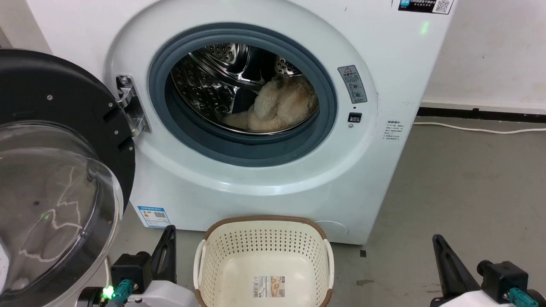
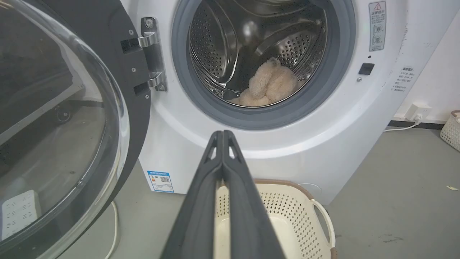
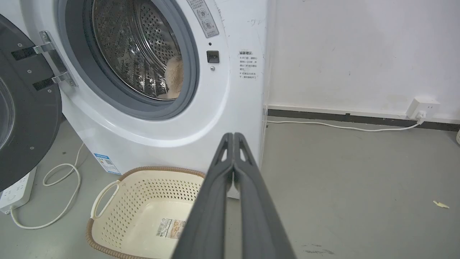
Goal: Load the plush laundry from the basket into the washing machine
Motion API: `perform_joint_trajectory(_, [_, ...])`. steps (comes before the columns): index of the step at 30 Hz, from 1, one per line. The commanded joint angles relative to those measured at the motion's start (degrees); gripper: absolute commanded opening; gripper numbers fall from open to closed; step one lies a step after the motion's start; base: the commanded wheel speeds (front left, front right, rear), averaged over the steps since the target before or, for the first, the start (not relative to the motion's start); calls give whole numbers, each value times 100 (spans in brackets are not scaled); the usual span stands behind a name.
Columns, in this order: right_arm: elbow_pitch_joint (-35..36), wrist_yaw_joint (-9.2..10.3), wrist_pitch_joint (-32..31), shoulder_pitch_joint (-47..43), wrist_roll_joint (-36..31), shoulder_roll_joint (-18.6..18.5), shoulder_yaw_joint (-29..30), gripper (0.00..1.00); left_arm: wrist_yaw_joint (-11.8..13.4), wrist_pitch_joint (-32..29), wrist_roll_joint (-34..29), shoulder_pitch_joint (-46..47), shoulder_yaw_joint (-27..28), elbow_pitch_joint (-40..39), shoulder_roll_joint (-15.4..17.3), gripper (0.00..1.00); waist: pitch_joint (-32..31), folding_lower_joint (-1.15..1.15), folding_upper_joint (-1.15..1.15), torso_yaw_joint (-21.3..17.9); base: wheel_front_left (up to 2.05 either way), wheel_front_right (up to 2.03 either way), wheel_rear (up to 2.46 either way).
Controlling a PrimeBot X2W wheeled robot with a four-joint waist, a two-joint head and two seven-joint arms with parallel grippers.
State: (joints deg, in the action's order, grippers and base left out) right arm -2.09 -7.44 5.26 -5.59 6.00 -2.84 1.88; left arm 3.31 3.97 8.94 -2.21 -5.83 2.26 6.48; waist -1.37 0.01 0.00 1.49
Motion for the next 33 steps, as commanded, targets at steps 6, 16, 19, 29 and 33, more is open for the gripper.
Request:
perform_joint_trajectory(6, [50,-2,-64,121,-88,-2,-25,0,-63,-46,-139,93,84,-55,-40,0,13,0,0,-14,0,0,0])
perform_joint_trajectory(16, [76,-3,-141,194,-174,-2,-52,0,-108,-105,-265,115,167,-84,-93,0,34,0,0,-36,0,0,0])
perform_joint_trajectory(19, [84,-3,-164,217,-199,-2,-61,0,-122,-123,-303,121,193,-92,-109,0,40,0,0,-43,0,0,0])
perform_joint_trajectory(29, [111,-3,-242,290,-285,-3,-88,0,-166,-181,-429,142,276,-121,-163,0,61,-1,0,-66,0,0,0])
perform_joint_trajectory(33, [122,-3,-272,319,-319,-3,-99,0,-184,-205,-479,151,309,-132,-184,0,69,-1,0,-75,0,0,0])
